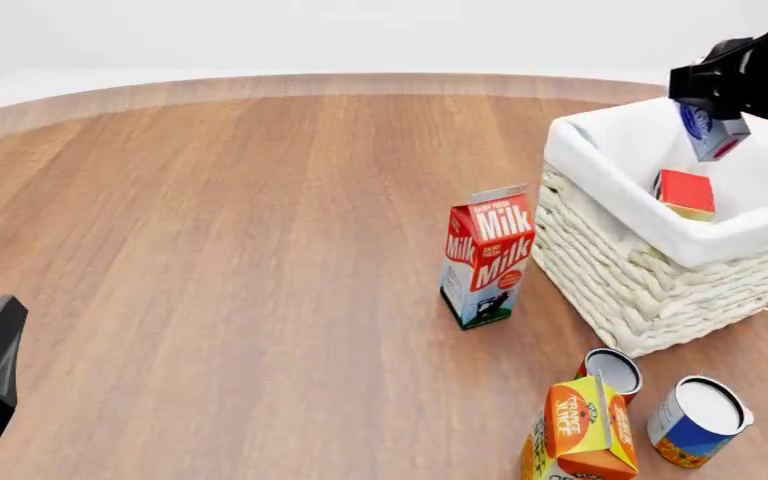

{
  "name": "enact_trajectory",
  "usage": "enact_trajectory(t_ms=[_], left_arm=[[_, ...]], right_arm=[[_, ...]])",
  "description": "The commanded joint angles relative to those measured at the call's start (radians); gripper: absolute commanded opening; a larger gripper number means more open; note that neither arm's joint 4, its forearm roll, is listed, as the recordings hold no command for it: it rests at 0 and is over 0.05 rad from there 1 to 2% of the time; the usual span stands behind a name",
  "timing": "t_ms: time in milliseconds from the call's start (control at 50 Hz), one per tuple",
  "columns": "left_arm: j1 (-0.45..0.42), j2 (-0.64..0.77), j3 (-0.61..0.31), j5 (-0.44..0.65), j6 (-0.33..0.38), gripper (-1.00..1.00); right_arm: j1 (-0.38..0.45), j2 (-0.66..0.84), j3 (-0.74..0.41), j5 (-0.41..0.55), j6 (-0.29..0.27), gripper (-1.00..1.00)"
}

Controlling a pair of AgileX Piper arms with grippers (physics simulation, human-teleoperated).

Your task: Pick up the cream cheese box and the butter, and put them in the basket.

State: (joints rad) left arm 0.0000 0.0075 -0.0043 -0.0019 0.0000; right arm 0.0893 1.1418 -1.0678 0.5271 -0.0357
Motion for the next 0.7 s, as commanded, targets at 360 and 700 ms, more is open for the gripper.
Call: enact_trajectory(t_ms=[360, 700], left_arm=[[0.0, 0.0, 0.0, 0.0, 0.0, 1.0], [0.0, 0.0, 0.0, 0.0, 0.0, 1.0]], right_arm=[[-0.041, 0.086, 0.009, -0.068, 0.021, -1.0], [-0.067, 0.124, 0.014, -0.1, 0.024, -1.0]])
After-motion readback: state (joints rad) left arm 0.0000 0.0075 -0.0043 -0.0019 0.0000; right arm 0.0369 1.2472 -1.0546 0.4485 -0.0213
